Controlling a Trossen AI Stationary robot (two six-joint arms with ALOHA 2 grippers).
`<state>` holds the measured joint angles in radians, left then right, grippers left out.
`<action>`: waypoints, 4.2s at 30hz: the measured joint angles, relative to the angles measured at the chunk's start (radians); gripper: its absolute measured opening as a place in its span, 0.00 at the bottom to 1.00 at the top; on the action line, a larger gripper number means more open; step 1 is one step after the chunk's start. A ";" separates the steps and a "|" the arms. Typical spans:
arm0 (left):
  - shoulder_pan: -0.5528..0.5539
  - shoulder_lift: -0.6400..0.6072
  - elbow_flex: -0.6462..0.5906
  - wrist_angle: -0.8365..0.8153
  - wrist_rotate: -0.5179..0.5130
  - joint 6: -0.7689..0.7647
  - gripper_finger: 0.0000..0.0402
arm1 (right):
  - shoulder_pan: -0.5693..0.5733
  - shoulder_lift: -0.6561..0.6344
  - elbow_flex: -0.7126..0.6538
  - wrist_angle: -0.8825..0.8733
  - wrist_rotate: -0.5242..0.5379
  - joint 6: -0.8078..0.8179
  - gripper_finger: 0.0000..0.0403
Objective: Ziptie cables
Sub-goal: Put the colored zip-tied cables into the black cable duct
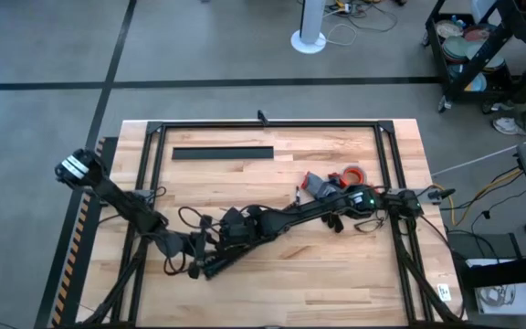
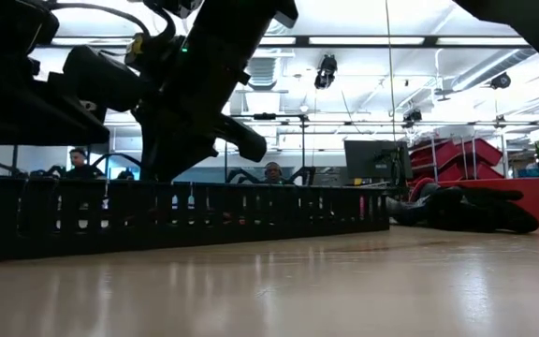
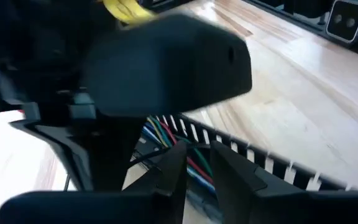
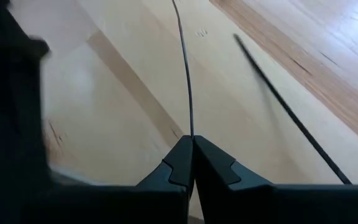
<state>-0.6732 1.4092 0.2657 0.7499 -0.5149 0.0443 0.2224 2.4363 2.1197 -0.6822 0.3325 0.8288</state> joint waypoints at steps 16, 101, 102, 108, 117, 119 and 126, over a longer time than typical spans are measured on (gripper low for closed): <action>-0.060 -0.054 0.000 -0.004 0.026 -0.041 0.15 | 0.008 -0.015 0.000 -0.048 0.011 0.000 0.00; -0.058 -0.019 0.293 -0.916 -0.116 -0.775 0.01 | 0.028 -0.003 0.000 -0.023 -0.180 0.242 0.00; -0.058 -0.019 0.293 -0.915 -0.116 -0.773 0.01 | 0.028 -0.003 0.000 -0.023 -0.180 0.245 0.00; -0.058 -0.019 0.293 -0.870 -0.124 -0.733 0.01 | 0.025 -0.003 0.000 -0.023 -0.184 0.244 0.00; -0.058 -0.019 0.293 -0.852 -0.128 -0.730 0.00 | 0.024 -0.003 0.000 -0.022 -0.189 0.245 0.00; -0.058 -0.019 0.293 -0.843 -0.128 -0.730 0.00 | 0.023 -0.003 0.000 -0.018 -0.201 0.245 0.00; -0.059 0.004 0.293 -0.834 -0.147 -0.733 0.00 | 0.022 -0.007 -0.002 -0.021 -0.204 0.245 0.00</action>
<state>-0.7319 1.4129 0.5587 -0.0840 -0.6618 -0.6885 0.2440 2.4295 2.1178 -0.7030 0.1283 1.0740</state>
